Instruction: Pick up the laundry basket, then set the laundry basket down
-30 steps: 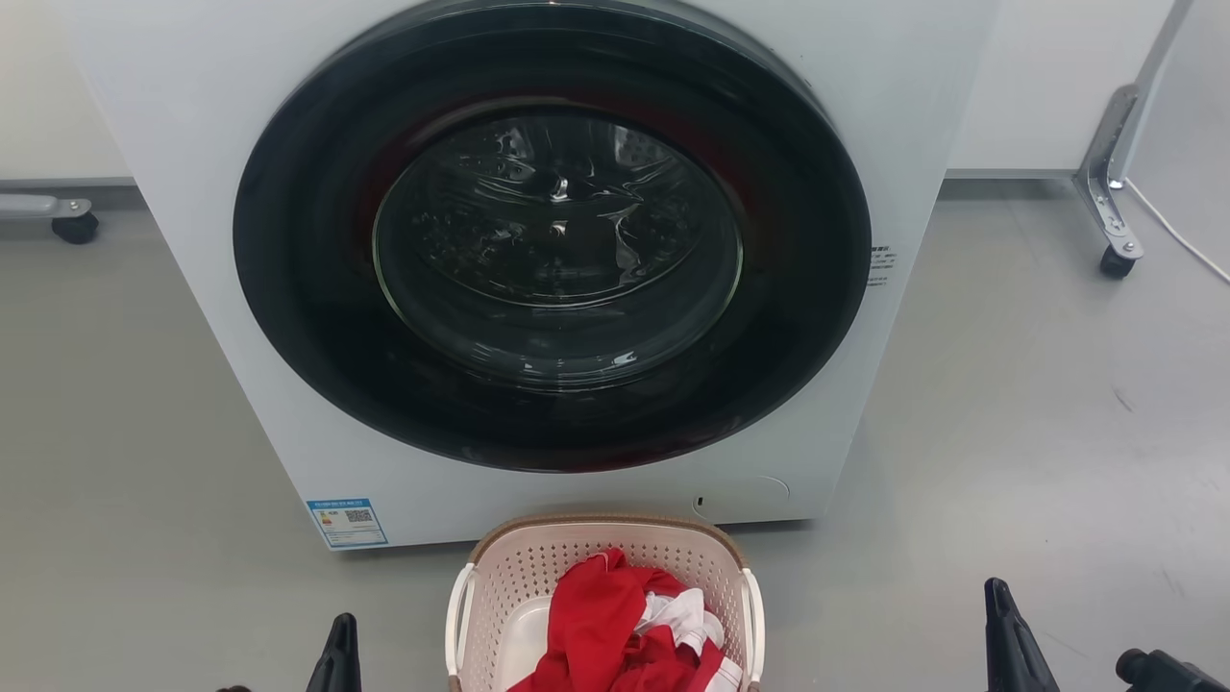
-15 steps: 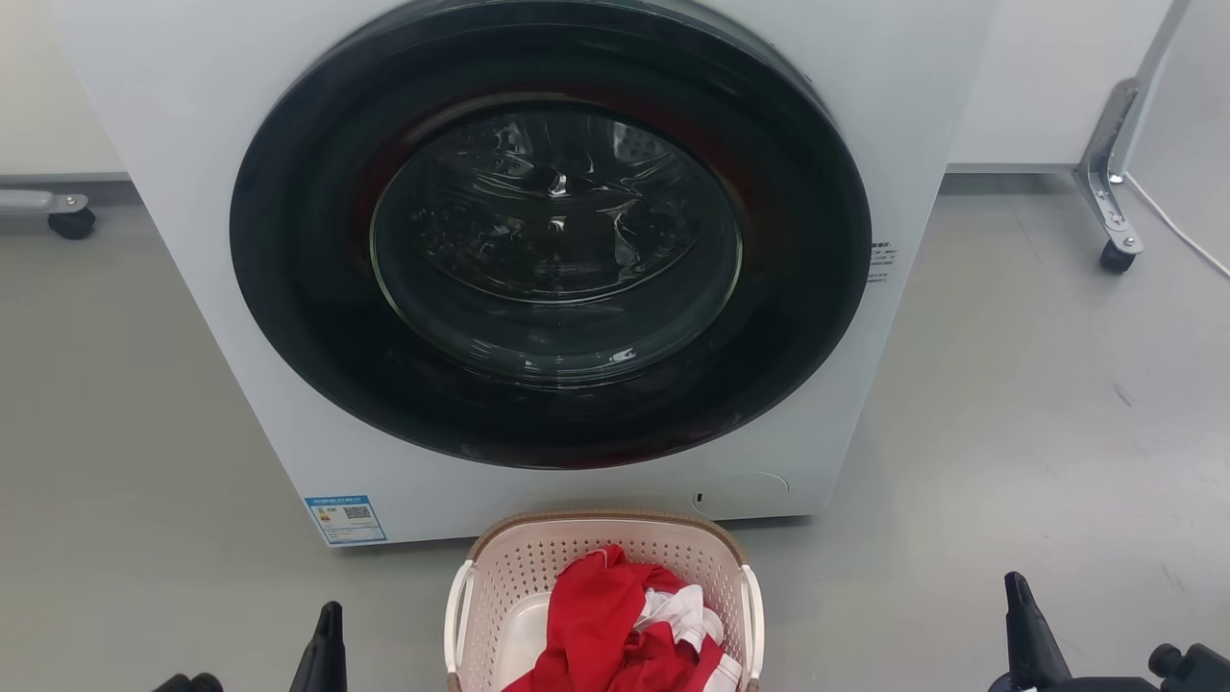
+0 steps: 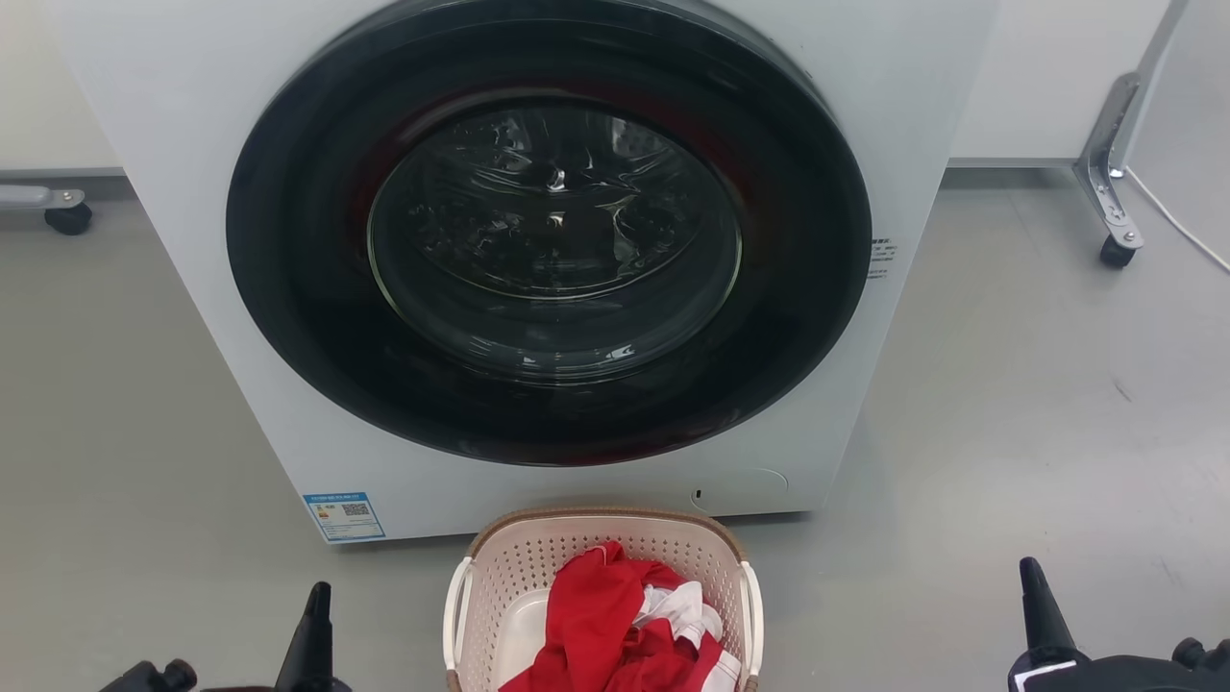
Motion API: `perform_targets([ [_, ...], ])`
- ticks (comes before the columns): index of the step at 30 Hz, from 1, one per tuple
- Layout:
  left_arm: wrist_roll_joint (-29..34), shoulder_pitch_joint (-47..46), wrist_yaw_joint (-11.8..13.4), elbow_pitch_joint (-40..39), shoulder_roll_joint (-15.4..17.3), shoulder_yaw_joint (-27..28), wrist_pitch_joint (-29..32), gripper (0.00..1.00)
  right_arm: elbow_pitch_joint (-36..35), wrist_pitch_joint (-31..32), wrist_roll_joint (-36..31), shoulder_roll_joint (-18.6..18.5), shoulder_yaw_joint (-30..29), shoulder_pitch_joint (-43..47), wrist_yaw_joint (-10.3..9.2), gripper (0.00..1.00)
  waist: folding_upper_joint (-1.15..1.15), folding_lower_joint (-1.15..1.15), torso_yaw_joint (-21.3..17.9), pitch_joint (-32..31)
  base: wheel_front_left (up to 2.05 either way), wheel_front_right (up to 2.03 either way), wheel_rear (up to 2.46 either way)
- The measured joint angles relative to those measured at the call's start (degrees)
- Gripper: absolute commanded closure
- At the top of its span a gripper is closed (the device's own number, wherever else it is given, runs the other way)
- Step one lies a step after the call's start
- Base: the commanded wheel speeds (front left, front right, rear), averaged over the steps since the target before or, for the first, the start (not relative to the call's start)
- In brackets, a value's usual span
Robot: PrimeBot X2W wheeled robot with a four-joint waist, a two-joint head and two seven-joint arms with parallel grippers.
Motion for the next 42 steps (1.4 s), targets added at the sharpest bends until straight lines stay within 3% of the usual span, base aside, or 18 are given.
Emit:
perform_targets([
  [42, -30.8, -7.4, -5.9, 5.5, -1.2, 7.3, 7.8, 1.00, 6.7, 7.9, 30.6, 0.6, -8.4, -6.2, 5.71, 1.00, 0.00, -0.01, -0.2, 1.0, 0.00, 0.00, 0.00],
])
